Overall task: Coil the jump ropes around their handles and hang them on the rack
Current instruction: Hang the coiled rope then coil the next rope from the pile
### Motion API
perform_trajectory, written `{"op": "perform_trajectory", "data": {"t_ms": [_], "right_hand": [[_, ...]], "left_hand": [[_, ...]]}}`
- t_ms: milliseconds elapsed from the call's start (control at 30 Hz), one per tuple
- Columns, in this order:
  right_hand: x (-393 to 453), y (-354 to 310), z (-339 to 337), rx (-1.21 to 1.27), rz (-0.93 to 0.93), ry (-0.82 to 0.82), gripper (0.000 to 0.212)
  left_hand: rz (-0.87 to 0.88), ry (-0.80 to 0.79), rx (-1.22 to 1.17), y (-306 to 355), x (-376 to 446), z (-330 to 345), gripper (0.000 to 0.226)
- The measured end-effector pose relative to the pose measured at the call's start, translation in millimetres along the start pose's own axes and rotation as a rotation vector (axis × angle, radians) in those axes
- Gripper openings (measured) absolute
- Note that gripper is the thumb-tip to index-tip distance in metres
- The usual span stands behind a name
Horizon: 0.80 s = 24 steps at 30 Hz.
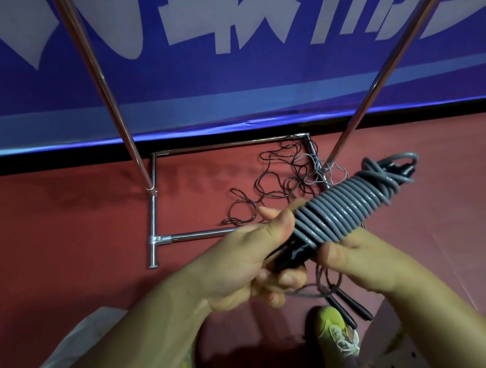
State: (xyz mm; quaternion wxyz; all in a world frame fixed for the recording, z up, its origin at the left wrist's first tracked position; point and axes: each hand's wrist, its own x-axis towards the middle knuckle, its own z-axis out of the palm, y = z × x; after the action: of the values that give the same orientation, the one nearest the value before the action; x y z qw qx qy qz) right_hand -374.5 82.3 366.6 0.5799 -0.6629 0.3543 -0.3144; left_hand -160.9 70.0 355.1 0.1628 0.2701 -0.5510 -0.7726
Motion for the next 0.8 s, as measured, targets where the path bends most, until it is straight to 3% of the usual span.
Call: {"op": "perform_trajectory", "data": {"t_ms": [33,100,267,433,567,667,800], "right_hand": [[-0.8,2.5,-1.9,0.016,0.012,0.035,0.038],[0.1,0.1,-6.8,-0.003,-0.006,0.074,0.029],[5.3,0.7,-3.1,-0.091,-0.030,0.144,0.042],[4.4,2.9,-4.3,-0.298,-0.037,0.187,0.029],[-3.1,12.7,4.3,-0.441,0.111,0.290,0.039],[1.3,10.4,5.1,-0.374,0.202,0.306,0.048],[-2.3,6.9,-6.8,0.037,0.397,0.044,0.039]], "left_hand": [[-0.079,-0.050,-0.206,15.3,7.2,8.3,0.050],[-0.065,-0.167,-0.309,30.9,13.8,13.5,0.049],[-0.125,0.040,-0.493,25.1,18.5,13.2,0.043],[-0.160,0.159,-0.374,23.1,20.3,10.8,0.044],[-0.183,0.250,-0.239,25.7,26.3,11.3,0.047],[-0.136,0.267,-0.151,27.2,29.5,10.6,0.043],[-0.065,0.328,-0.018,26.7,28.6,3.6,0.043]]}}
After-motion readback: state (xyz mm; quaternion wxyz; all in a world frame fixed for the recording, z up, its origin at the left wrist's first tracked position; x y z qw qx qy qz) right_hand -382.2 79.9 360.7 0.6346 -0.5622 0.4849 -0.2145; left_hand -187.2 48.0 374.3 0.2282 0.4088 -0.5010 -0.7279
